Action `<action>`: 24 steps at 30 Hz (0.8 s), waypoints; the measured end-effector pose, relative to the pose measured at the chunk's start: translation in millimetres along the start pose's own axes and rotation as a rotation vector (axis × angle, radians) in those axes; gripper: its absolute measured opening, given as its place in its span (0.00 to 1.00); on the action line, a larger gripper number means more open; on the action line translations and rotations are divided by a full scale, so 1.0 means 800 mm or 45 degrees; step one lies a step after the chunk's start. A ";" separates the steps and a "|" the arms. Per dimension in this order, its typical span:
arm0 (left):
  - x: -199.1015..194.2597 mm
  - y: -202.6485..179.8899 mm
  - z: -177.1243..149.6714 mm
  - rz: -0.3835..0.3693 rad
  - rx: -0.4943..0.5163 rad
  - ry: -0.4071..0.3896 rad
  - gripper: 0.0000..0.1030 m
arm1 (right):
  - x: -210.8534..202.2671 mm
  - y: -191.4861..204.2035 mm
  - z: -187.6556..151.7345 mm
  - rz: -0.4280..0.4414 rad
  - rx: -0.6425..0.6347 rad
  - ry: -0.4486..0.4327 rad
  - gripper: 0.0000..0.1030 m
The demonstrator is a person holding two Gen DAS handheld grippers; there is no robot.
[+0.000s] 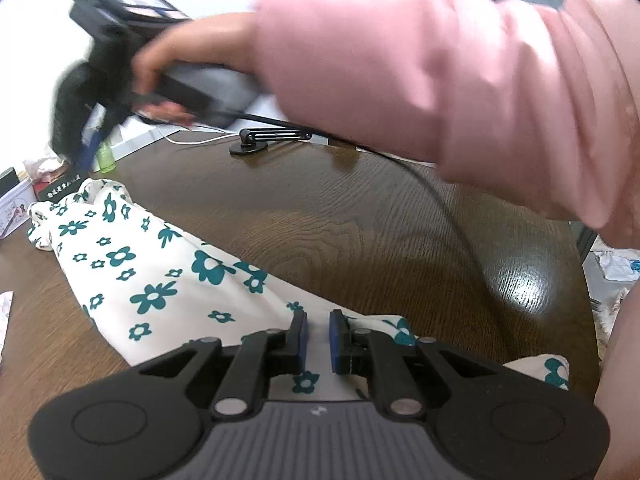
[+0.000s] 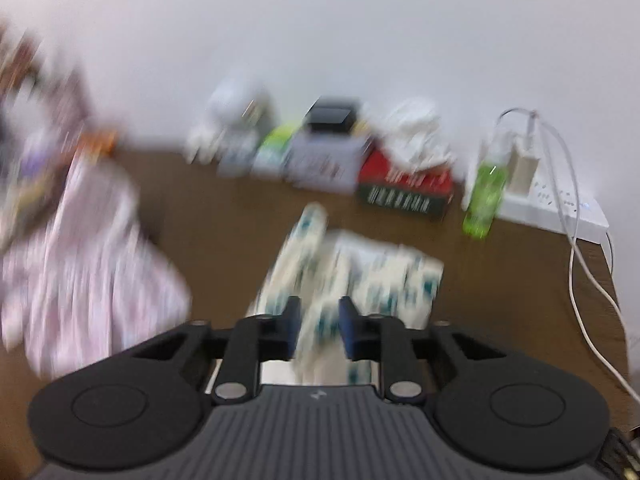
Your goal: Fold clothes
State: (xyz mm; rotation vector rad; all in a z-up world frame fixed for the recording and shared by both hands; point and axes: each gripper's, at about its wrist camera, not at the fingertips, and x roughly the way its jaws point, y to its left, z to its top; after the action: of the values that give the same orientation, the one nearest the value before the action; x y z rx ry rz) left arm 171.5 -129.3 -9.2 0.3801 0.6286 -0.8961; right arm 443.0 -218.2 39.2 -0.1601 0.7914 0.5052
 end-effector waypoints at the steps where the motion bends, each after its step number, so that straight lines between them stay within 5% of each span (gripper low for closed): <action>1: 0.000 -0.001 0.000 0.004 0.003 0.000 0.08 | -0.001 0.006 -0.014 -0.005 -0.061 0.026 0.18; 5: 0.002 -0.003 0.001 0.016 0.009 0.001 0.08 | 0.017 0.016 -0.051 -0.073 -0.178 0.067 0.18; 13: -0.010 -0.009 0.007 0.051 0.021 0.039 0.13 | 0.019 -0.013 -0.058 -0.002 0.011 0.018 0.20; 16: -0.027 -0.006 0.019 0.061 -0.057 0.008 0.25 | -0.018 -0.032 -0.052 0.010 0.164 -0.132 0.45; 18: -0.031 -0.010 0.028 0.078 -0.096 0.015 0.48 | -0.016 -0.040 -0.048 -0.002 0.212 -0.098 0.65; 24: -0.012 -0.037 0.047 0.161 -0.149 0.136 0.53 | 0.012 -0.056 -0.040 -0.012 0.334 0.028 0.73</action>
State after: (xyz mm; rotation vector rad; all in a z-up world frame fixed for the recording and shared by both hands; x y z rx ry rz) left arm 155.5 -161.4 24.4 0.3602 0.7436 -0.7185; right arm 450.3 -263.8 7.8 0.0735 0.8700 0.3866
